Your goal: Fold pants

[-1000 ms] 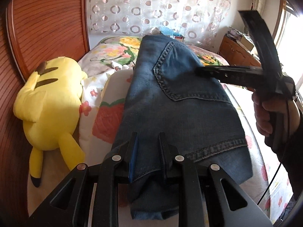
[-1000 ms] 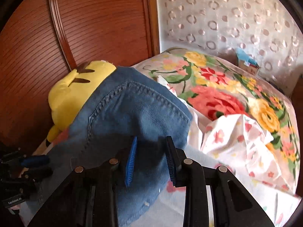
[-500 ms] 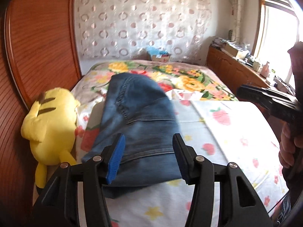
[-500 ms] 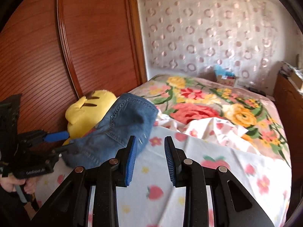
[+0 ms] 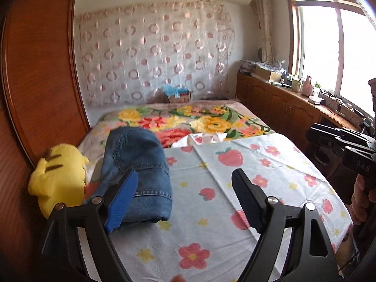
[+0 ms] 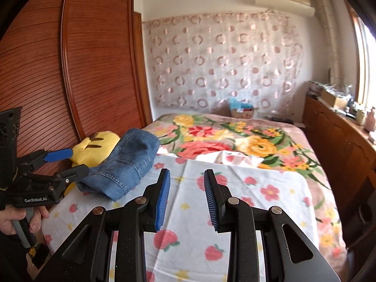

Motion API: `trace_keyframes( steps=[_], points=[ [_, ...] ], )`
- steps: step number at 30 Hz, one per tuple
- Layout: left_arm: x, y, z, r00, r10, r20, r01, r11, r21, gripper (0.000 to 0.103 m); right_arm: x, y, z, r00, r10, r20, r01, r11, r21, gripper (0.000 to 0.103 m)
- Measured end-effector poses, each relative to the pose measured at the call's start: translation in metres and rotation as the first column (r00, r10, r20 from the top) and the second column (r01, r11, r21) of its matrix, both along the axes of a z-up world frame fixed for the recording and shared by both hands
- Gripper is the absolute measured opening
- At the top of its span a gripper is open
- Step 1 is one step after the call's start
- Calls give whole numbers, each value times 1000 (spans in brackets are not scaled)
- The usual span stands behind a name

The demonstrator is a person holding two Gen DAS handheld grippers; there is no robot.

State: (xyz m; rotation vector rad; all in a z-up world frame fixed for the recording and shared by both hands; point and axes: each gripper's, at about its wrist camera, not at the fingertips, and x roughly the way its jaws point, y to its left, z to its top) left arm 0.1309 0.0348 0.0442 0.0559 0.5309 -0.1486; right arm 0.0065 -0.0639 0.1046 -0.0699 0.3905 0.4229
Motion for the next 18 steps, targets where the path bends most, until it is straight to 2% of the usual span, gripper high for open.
trace_keyframes(
  steps=[2, 5, 7, 12, 18],
  points=[
    [-11, -6, 6, 1000, 1, 28, -1, 1000, 3, 87, -13, 6, -2, 1000, -13, 20, 13, 1000, -1, 37],
    [-26, -12, 15, 998, 4, 60, -4, 1000, 0, 87, -26, 10, -4, 998, -48, 51, 47, 999, 11, 42],
    [-34, -16, 18, 998, 11, 68, -12, 1000, 9, 87, -46, 7, -8, 996, -65, 63, 64, 998, 21, 45],
    [-53, -22, 23, 995, 56, 78, -56, 998, -7, 87, -77, 4, -20, 991, -103, 87, 100, 994, 40, 58],
    [-64, -25, 22, 995, 56, 85, -55, 998, -9, 87, -101, 7, -28, 988, -125, 93, 121, 991, 50, 61]
  ],
)
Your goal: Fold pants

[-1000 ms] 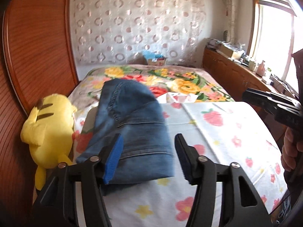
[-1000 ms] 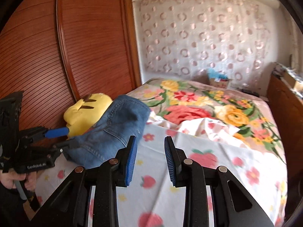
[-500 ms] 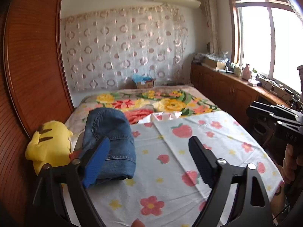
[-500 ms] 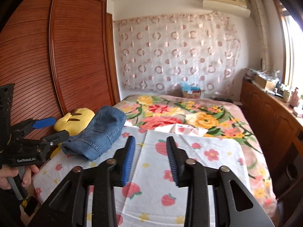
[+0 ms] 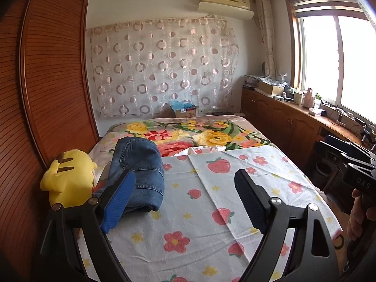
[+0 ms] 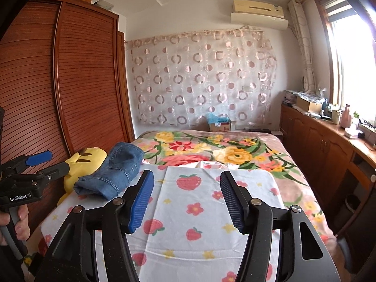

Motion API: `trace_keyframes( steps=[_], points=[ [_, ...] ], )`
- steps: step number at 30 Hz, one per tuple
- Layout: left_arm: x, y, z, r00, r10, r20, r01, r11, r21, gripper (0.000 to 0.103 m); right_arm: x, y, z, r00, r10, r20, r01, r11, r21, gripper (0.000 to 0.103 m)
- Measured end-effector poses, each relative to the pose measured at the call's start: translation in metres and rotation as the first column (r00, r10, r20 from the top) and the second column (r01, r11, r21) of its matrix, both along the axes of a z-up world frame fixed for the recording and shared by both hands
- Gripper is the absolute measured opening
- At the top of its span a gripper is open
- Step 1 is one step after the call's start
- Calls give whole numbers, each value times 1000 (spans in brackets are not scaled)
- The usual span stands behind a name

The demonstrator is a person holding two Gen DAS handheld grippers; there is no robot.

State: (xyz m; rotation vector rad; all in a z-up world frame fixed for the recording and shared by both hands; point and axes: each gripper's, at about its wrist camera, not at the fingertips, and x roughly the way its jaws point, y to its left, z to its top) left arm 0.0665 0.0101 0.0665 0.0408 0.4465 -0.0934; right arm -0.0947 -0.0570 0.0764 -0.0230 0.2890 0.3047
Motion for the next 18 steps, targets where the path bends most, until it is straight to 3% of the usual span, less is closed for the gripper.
trace_keyframes(
  steps=[18],
  points=[
    [-13, -10, 5, 1000, -5, 8, 5, 1000, 9, 87, -2, -9, -1, 1000, -14, 14, 14, 1000, -1, 62]
  ],
)
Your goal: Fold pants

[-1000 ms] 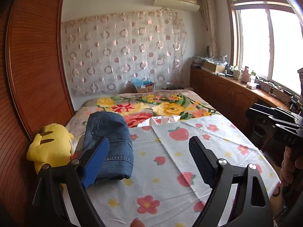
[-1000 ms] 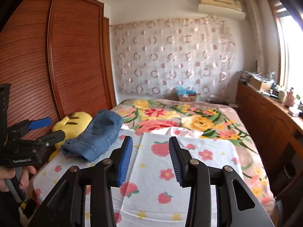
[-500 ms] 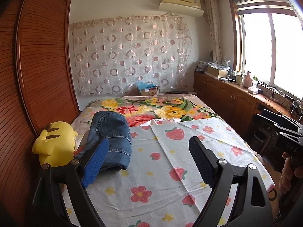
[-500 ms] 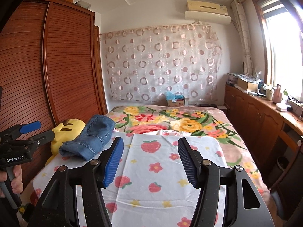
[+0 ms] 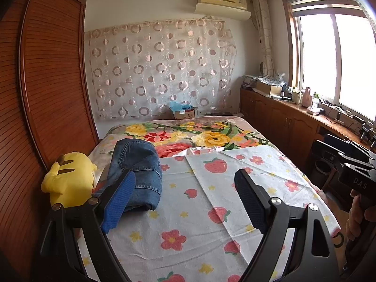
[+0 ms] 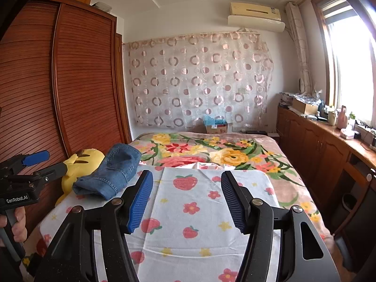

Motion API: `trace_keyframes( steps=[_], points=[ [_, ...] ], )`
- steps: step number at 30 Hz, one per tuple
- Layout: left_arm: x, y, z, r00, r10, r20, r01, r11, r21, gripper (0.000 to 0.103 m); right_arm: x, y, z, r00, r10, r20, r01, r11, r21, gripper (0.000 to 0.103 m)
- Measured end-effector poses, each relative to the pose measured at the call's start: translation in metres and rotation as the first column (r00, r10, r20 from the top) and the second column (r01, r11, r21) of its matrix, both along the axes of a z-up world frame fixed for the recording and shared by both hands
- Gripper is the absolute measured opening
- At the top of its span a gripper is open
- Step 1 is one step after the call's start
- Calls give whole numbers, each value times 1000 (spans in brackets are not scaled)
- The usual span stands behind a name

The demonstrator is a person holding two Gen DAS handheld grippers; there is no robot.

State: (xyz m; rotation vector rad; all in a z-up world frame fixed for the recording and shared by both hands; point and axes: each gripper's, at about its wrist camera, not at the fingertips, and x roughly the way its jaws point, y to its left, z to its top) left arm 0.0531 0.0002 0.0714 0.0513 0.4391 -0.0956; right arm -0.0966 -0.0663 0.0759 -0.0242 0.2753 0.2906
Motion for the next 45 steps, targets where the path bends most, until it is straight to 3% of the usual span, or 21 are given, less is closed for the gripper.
trace_keyframes(
  steps=[45],
  points=[
    [-2, 2, 0, 1000, 2, 2, -2, 1000, 2, 87, -2, -3, -2, 1000, -9, 8, 9, 1000, 3, 65]
  ],
)
